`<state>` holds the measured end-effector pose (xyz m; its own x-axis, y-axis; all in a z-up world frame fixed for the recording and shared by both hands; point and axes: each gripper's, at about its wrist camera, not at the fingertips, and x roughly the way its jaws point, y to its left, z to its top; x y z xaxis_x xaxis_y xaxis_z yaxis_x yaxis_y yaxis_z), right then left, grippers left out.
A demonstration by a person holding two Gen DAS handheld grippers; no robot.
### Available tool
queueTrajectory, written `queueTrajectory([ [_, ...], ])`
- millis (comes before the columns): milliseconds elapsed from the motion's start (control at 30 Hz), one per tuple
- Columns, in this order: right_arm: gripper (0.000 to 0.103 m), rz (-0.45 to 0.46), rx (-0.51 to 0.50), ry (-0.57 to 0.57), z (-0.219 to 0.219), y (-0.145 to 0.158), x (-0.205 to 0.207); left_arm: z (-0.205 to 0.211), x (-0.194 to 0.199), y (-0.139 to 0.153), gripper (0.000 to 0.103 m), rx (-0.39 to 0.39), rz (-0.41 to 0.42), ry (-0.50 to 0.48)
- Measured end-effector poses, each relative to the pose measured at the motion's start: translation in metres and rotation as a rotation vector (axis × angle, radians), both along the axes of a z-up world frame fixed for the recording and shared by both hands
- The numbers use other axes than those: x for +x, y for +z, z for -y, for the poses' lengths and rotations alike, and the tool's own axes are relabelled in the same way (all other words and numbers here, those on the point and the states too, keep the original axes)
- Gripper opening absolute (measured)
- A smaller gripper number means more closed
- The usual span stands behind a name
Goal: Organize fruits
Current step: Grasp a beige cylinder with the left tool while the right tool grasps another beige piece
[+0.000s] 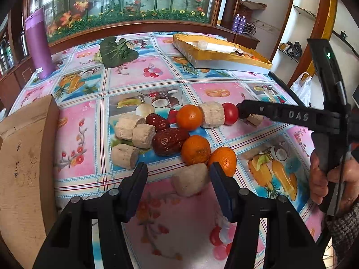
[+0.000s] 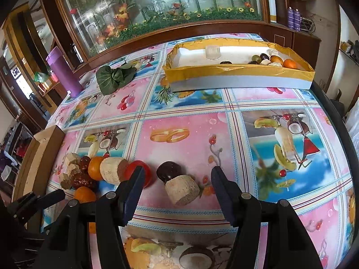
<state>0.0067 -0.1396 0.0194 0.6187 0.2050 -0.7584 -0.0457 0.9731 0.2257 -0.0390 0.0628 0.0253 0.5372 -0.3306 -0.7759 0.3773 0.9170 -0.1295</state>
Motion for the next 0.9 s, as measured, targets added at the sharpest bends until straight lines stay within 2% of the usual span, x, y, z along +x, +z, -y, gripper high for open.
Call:
queueTrajectory([
  [233,0.065,-0.004,-0.074,0.017,-0.006,-0.006,-0.018,-0.002,0.0,-0.003,0.057,-0.032,-0.004,-0.013],
  [300,0.059,-0.009,-0.078,0.019,-0.007,-0.009,-0.019,-0.002,0.001,-0.004,0.053,-0.045,-0.005,-0.013],
  [333,0.048,-0.015,-0.075,0.018,-0.007,-0.011,-0.018,-0.002,0.001,-0.004,0.048,-0.056,-0.007,-0.018],
  [433,0.043,-0.016,-0.069,0.009,-0.006,-0.012,-0.018,-0.001,-0.003,-0.002,0.037,-0.078,-0.012,-0.048],
  [567,0.03,-0.015,-0.066,0.003,-0.004,-0.012,-0.021,0.001,-0.01,-0.002,0.036,-0.064,-0.009,-0.064],
  [733,0.028,-0.017,-0.058,0.002,-0.004,-0.011,-0.025,0.001,-0.012,-0.003,0.037,-0.053,-0.008,-0.069],
  [833,0.02,-0.009,-0.058,0.01,-0.006,-0.008,-0.031,-0.002,-0.017,-0.005,0.036,-0.04,-0.02,-0.096],
  [900,0.019,0.005,-0.066,0.018,-0.008,-0.003,-0.036,-0.005,-0.02,-0.008,0.036,-0.029,-0.026,-0.105],
])
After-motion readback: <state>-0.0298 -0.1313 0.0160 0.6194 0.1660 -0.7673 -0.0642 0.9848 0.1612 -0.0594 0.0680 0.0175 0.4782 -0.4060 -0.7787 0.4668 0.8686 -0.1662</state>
